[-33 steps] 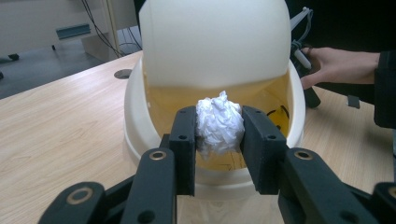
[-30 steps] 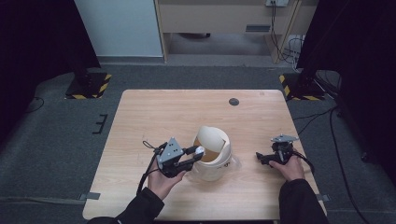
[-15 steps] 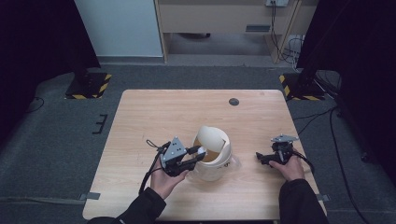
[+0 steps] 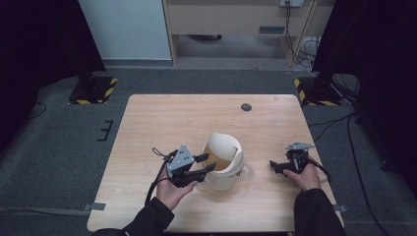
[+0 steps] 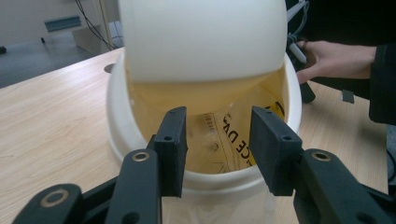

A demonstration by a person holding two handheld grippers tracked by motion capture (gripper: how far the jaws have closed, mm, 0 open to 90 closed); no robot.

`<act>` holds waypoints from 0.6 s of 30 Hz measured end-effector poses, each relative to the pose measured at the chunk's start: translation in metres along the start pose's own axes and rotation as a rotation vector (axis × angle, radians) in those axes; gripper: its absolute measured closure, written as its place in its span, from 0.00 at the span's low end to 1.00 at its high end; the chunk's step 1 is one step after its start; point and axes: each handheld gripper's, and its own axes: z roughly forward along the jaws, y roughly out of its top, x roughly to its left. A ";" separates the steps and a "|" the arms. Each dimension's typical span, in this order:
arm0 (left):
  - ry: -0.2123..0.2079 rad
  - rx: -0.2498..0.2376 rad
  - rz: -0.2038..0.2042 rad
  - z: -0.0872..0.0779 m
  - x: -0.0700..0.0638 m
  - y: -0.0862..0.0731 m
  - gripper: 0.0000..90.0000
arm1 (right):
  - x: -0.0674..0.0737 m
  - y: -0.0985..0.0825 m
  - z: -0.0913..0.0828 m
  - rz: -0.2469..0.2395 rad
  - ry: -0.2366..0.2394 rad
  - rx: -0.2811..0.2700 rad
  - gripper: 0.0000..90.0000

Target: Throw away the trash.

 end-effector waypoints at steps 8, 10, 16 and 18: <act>0.053 -0.025 -0.029 -0.019 0.015 -0.002 0.58 | 0.000 0.000 0.000 -0.001 0.001 0.000 0.01; 0.069 -0.030 -0.044 -0.023 0.019 -0.004 0.57 | 0.000 0.000 0.000 -0.001 0.001 0.000 0.01; 0.114 0.004 -0.056 -0.032 0.031 -0.017 0.52 | 0.000 0.000 0.000 -0.001 0.001 0.000 0.01; 0.134 0.017 -0.065 -0.036 0.037 -0.022 0.51 | 0.000 0.000 0.000 -0.002 0.001 0.000 0.01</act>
